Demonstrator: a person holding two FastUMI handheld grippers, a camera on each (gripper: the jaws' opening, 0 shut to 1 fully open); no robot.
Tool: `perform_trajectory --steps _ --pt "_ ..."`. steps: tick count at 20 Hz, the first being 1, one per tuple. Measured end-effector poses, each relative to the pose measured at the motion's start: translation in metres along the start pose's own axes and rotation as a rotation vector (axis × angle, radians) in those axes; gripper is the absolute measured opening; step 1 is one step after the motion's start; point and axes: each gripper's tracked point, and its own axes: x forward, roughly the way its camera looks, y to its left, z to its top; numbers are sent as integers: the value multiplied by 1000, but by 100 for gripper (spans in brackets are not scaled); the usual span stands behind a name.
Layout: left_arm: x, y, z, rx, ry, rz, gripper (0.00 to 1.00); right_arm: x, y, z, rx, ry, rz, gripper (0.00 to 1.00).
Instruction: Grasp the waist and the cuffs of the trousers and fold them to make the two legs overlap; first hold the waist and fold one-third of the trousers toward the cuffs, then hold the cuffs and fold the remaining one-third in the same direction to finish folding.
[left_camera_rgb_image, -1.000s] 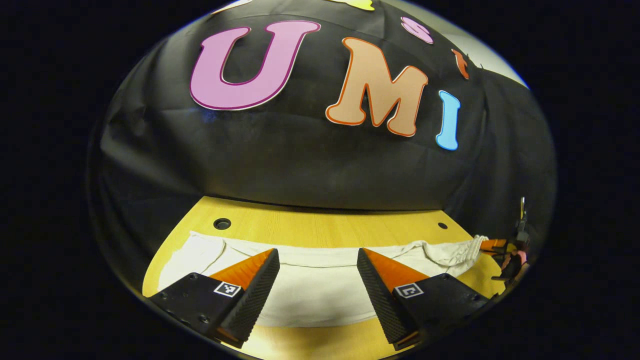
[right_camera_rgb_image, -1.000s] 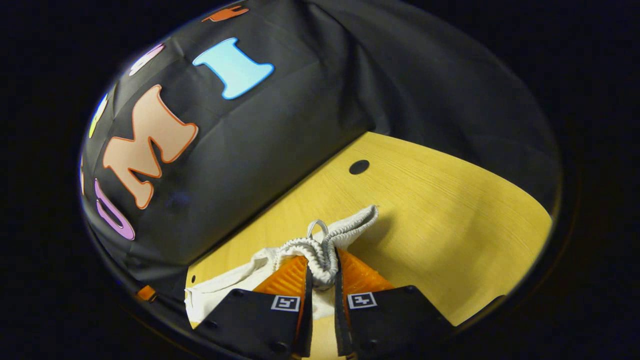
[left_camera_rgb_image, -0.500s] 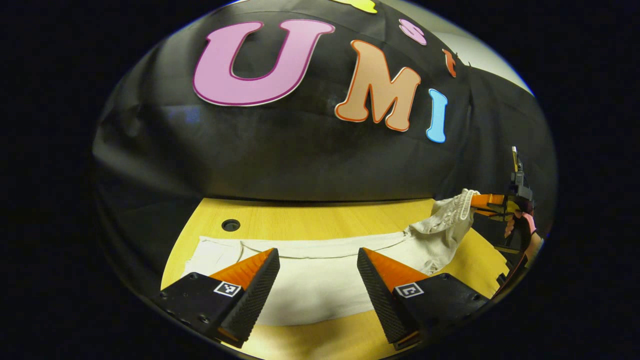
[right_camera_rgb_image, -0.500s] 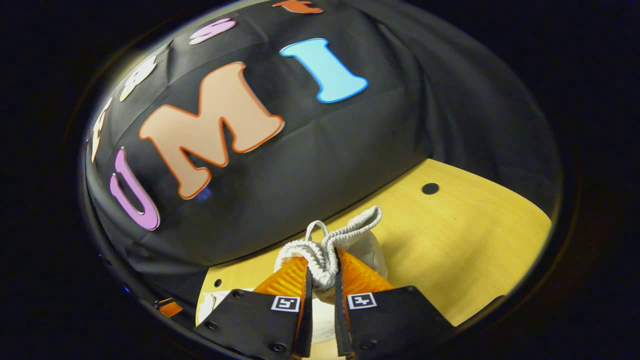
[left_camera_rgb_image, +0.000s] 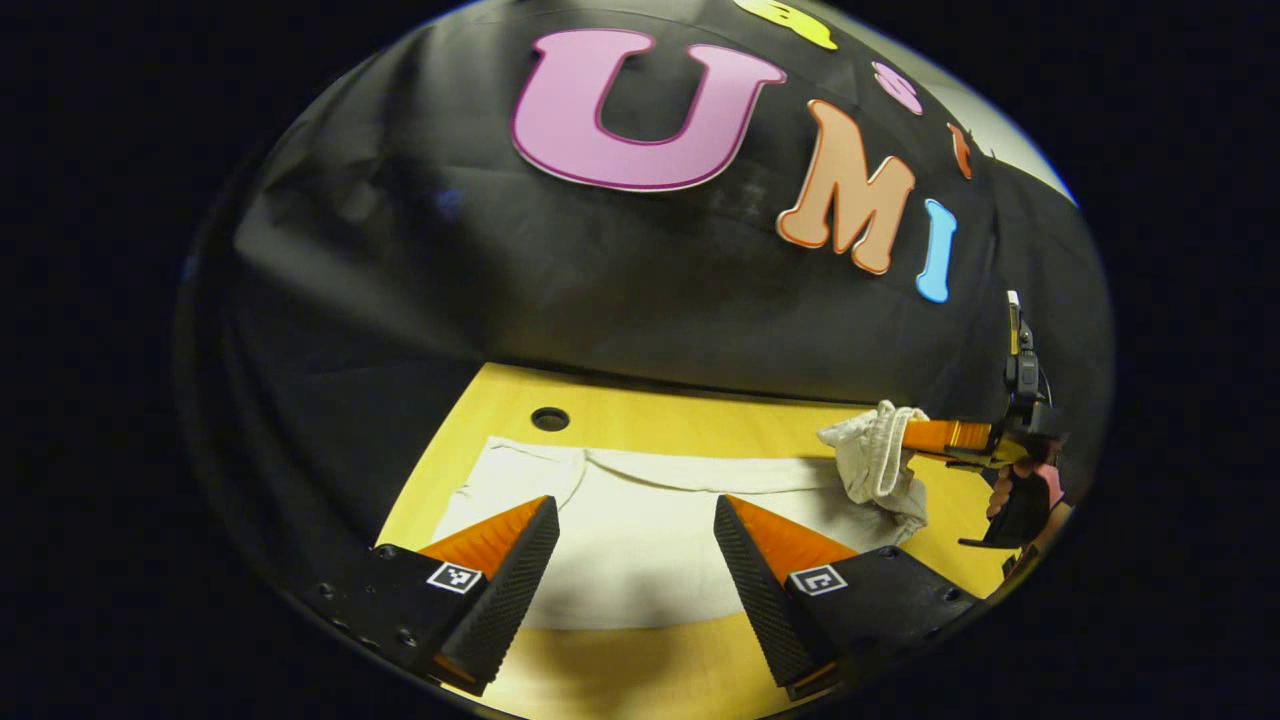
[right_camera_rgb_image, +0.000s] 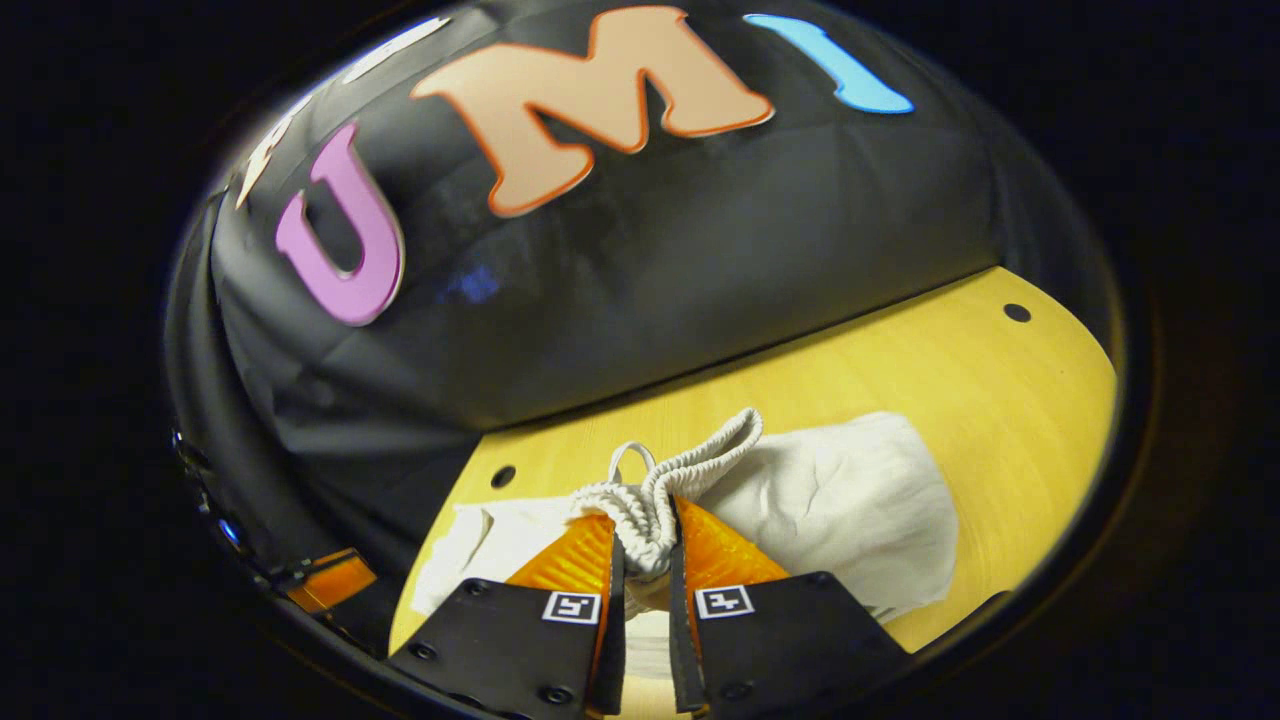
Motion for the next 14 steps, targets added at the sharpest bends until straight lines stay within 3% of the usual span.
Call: perform_trajectory --steps 2,6,7,11,12,14 --pt "-1 17 -9 -37 16 21 95 15 -1 -18 -72 55 -4 21" --pt "0 47 -34 -115 48 77 96 10 11 -1 -127 127 16 24" --pt "1 57 -39 -124 55 102 96 13 8 -13 -141 127 27 24" --pt "7 85 -56 -156 81 161 95 1 8 -23 -204 132 13 97" --pt "10 94 -64 -156 94 176 96 -4 7 -23 -220 129 5 92" --pt "15 108 -75 -154 119 203 96 -16 6 -20 -238 114 -8 92"
